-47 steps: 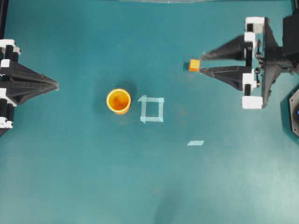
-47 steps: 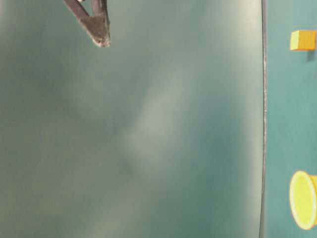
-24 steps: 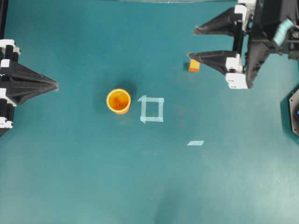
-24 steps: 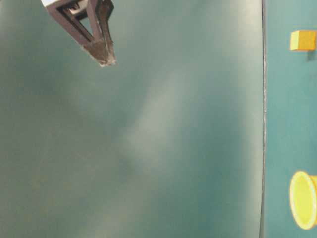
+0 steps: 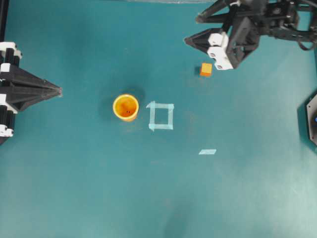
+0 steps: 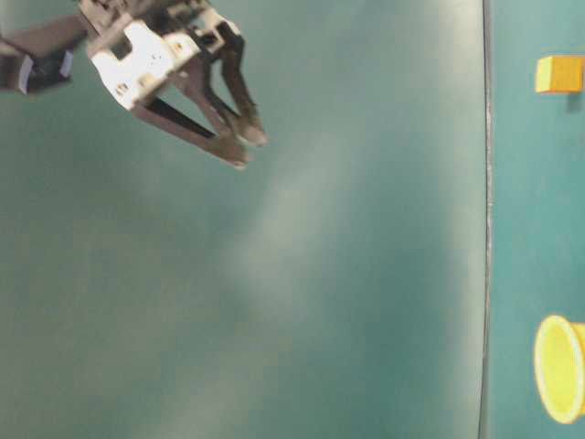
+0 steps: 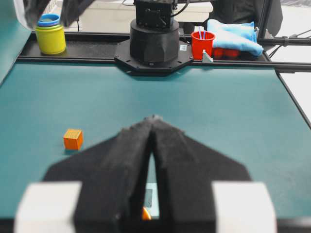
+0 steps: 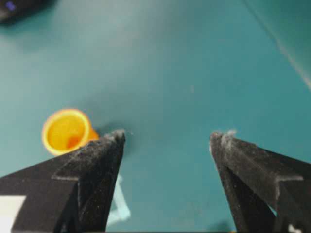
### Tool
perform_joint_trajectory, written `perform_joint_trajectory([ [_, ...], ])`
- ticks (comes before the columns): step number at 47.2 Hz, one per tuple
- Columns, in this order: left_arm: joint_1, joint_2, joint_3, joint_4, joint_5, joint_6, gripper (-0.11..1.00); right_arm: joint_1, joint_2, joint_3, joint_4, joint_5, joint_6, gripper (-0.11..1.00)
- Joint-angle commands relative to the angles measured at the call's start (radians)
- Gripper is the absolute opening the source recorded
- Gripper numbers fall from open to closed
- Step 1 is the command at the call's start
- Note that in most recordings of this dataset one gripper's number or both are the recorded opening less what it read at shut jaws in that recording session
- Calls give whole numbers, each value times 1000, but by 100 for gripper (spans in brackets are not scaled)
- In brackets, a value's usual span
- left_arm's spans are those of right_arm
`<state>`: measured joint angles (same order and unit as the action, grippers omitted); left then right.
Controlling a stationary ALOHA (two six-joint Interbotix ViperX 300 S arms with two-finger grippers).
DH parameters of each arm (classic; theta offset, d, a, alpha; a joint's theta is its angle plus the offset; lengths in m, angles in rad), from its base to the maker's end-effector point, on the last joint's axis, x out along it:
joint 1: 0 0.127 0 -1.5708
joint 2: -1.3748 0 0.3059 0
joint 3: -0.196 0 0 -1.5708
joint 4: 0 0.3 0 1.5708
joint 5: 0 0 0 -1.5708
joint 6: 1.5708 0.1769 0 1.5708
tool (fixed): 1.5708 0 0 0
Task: Lift the orange block with right arm.
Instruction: 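Move the right gripper open over the small orange cube, then lower the right gripper around the orange cube and close it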
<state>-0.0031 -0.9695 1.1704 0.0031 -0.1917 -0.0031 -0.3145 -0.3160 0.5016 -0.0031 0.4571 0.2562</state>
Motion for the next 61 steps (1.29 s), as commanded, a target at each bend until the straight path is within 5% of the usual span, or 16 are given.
perform_joint_trajectory([
  [1,-2,5,-31,3,-9,-2,1,-11,28,-64,-2,60,3,68],
  [24,-2,5,-31,3,-8,-2,1,-44,213,-175,-123,339,0,68],
  [43,-2,8,-32,3,-11,0,1,-48,288,-87,-118,313,14,68],
  [61,-2,11,-31,3,-9,0,1,-48,288,43,-121,161,67,68],
])
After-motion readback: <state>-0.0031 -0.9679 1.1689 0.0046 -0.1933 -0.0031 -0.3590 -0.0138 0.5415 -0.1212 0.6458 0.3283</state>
